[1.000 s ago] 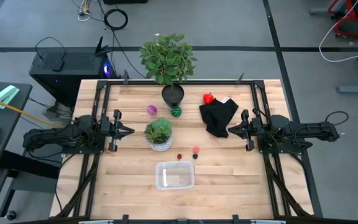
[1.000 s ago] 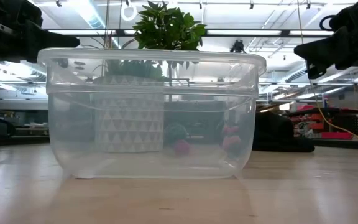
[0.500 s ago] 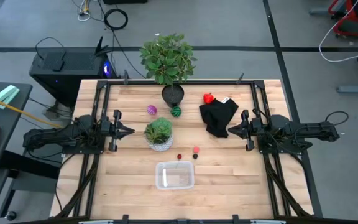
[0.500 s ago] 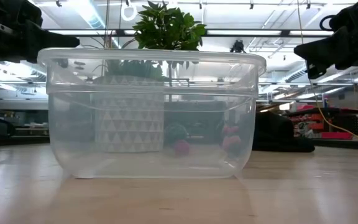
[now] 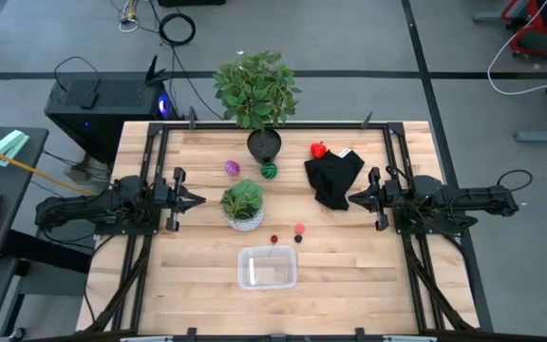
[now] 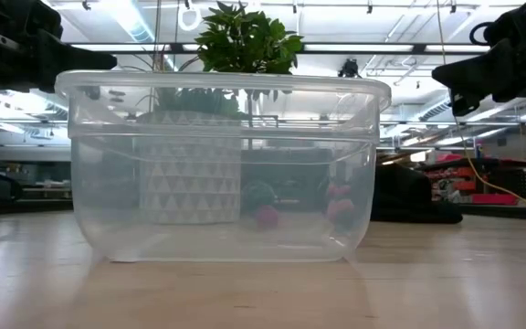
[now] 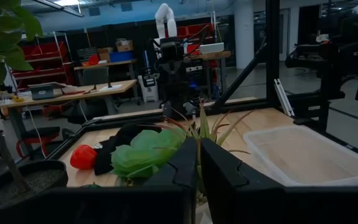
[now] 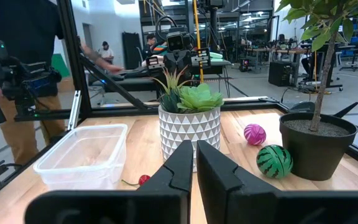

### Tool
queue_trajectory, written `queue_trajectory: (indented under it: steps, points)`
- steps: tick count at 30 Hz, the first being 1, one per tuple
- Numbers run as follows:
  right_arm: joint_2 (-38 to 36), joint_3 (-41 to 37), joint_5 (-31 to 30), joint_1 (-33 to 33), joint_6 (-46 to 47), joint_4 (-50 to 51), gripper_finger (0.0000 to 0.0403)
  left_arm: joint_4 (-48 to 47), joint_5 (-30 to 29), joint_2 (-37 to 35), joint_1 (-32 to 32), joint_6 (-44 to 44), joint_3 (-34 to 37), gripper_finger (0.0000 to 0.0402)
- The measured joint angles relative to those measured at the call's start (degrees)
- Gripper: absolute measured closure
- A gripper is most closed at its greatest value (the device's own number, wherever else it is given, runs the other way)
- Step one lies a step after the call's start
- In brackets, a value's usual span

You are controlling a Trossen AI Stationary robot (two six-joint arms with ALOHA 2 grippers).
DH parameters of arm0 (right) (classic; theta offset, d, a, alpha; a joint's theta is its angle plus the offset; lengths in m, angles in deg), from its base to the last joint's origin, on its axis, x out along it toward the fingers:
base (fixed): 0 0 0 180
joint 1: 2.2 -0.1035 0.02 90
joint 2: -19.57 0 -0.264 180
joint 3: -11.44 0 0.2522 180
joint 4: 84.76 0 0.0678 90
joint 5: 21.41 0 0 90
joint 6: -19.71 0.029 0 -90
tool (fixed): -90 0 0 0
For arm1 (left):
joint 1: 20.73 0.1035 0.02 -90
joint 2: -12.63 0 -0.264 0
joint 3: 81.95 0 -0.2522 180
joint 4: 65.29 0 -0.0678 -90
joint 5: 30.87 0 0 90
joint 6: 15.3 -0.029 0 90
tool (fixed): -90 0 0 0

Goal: Pick and placing Produce into tupperware

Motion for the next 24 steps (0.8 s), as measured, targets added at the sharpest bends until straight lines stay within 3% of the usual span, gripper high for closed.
queue_trajectory:
  steps: [24]
  points:
    - [0.0, 0.0, 0.0, 0.0, 0.0, 0.0, 0.0373, 0.0, 0.0, 0.0, 0.0, 0.0, 0.0, 0.0368]
